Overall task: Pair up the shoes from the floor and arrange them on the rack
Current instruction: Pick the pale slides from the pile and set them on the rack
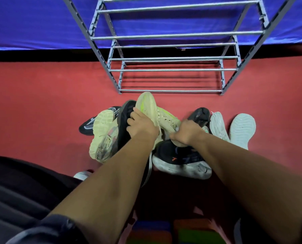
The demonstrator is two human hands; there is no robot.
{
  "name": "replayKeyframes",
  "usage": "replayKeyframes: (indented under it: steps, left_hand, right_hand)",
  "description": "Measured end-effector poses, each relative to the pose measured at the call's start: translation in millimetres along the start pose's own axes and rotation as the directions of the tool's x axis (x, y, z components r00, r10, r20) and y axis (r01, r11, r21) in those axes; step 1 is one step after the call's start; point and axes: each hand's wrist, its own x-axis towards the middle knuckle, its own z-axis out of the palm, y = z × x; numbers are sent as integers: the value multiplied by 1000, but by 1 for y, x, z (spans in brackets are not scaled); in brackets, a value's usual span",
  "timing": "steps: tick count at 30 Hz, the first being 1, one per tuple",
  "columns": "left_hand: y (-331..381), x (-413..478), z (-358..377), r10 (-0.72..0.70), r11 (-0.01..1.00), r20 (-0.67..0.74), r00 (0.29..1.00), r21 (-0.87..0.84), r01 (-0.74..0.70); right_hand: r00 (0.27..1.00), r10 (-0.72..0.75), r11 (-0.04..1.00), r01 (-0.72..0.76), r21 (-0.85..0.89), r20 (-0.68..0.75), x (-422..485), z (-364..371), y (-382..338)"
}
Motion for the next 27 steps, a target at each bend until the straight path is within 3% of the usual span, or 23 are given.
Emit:
replayKeyframes:
  steps: [3, 7, 14, 19, 27]
  left_hand:
    - [4, -14, 13, -11, 994, 43, 999, 106, 6]
    - [7, -14, 25, -29, 994, 37, 999, 105, 25]
    - [-3, -7, 13, -7, 1000, 71, 997, -2, 7]
    - [1, -5, 10, 3, 1000, 63, 998, -18, -2]
    - [16, -11, 5, 49, 980, 15, 999, -195, -45]
  right_hand:
    - [998, -29, 999, 31, -32, 62, 1, 3, 6]
    - [994, -67, 998, 66, 9, 84, 1, -1, 16]
    - [988, -88, 948, 43, 317, 129, 3, -17, 32]
    - [986, -34, 893, -43, 447, 164, 1, -21, 36]
    - [994, 99, 766, -112, 633, 56, 5, -45, 47]
